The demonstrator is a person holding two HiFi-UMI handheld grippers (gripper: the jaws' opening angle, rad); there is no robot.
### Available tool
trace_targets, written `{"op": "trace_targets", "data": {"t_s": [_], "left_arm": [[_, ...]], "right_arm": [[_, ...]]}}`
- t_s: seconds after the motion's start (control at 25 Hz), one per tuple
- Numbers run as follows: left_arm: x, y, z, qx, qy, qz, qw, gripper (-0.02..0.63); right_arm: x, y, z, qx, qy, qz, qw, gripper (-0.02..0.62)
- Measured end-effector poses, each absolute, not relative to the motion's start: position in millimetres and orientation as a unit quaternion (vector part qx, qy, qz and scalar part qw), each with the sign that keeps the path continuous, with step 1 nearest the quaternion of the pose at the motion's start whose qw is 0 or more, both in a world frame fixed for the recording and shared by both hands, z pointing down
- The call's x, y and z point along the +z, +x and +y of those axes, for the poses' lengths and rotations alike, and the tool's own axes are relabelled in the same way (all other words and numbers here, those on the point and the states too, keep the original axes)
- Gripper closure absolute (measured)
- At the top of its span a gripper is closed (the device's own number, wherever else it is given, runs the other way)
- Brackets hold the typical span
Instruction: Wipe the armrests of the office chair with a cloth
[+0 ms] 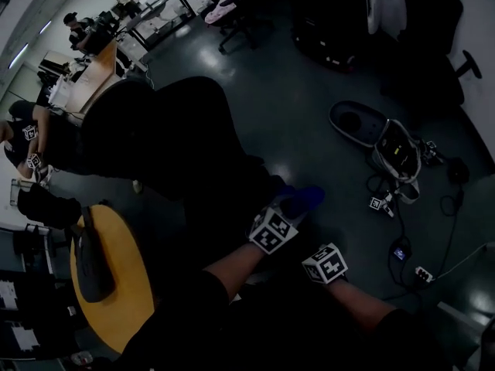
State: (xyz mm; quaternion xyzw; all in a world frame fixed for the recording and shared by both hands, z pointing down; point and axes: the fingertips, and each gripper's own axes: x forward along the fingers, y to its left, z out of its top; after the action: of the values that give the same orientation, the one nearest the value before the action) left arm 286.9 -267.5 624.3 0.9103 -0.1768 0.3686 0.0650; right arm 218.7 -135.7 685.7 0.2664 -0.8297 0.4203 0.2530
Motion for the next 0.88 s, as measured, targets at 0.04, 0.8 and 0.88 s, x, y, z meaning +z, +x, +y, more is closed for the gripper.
{"op": "trace_targets", "data": {"t_s": [0.04, 0.8, 0.88], "left_arm": [[622.5, 287.2, -260.3, 0.367, 0.911, -0.173, 0.069, 0.479], [591.7, 271.4, -165.4, 0.266, 0.931, -0.174, 0.178, 0.479], [582.8, 260.6, -163.4, 0.248, 0.931, -0.192, 0.185, 0.479]], "right_arm": [[685.2, 217.6, -134.7, 0.422, 0.267, -0.829, 0.253, 0.589], [666.3, 235.8, -139.5, 0.409, 0.304, -0.832, 0.219, 0.591], [661.9, 234.9, -138.8, 0.407, 0.309, -0.833, 0.211, 0.591]]}}
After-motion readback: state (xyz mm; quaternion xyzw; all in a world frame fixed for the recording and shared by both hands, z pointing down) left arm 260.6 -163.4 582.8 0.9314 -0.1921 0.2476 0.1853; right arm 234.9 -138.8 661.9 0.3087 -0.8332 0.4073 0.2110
